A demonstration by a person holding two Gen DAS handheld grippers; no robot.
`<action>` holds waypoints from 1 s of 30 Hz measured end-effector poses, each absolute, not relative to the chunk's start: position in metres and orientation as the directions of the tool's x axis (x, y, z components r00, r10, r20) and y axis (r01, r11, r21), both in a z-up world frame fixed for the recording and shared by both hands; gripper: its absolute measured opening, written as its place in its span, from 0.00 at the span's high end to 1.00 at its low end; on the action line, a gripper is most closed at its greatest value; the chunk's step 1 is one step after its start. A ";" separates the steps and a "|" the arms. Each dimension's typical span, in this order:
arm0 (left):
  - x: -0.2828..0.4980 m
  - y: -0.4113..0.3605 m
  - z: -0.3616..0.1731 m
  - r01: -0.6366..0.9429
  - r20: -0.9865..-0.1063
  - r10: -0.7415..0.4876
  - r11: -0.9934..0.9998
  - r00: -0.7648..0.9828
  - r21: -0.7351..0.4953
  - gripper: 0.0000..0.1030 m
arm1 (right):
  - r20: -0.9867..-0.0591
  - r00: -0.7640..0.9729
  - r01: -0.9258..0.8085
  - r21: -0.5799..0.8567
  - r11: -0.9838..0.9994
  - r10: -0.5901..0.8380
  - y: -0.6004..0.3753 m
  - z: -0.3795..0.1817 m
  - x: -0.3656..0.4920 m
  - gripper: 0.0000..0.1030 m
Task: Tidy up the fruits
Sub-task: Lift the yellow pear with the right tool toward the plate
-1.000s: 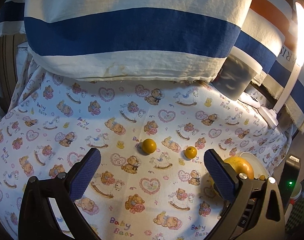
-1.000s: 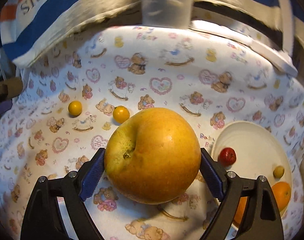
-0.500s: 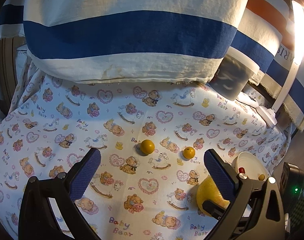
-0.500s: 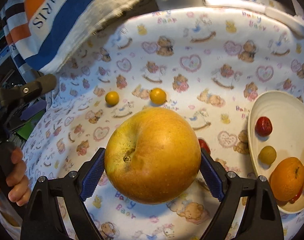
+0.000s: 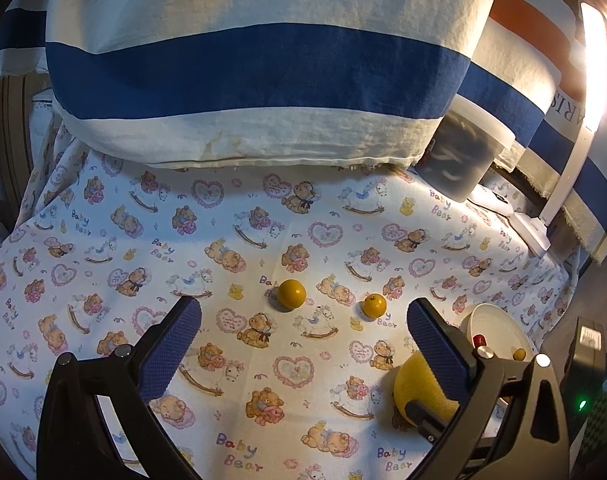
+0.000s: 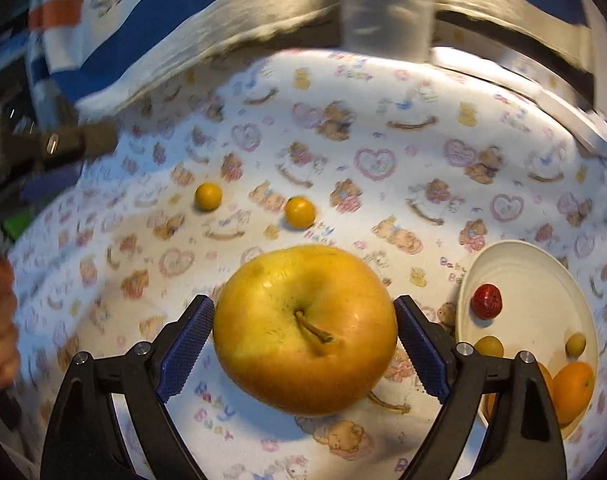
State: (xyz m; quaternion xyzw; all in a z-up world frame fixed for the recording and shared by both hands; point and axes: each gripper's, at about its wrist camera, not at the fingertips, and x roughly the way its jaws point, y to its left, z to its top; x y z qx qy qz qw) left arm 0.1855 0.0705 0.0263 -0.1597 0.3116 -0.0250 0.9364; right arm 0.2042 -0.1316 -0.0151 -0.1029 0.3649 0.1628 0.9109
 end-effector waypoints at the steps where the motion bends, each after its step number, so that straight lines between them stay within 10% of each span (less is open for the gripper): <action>1: 0.186 0.071 0.026 -0.053 -0.575 -0.146 0.948 0.805 -0.314 0.01 | -0.699 0.685 -0.373 -0.095 0.923 0.205 -0.130 -0.017 0.203 0.11; 30: 0.184 0.022 0.019 0.027 -0.561 -0.049 0.999 0.826 -0.047 0.01 | -0.525 0.817 -0.262 0.025 0.965 0.236 -0.217 0.035 0.156 0.13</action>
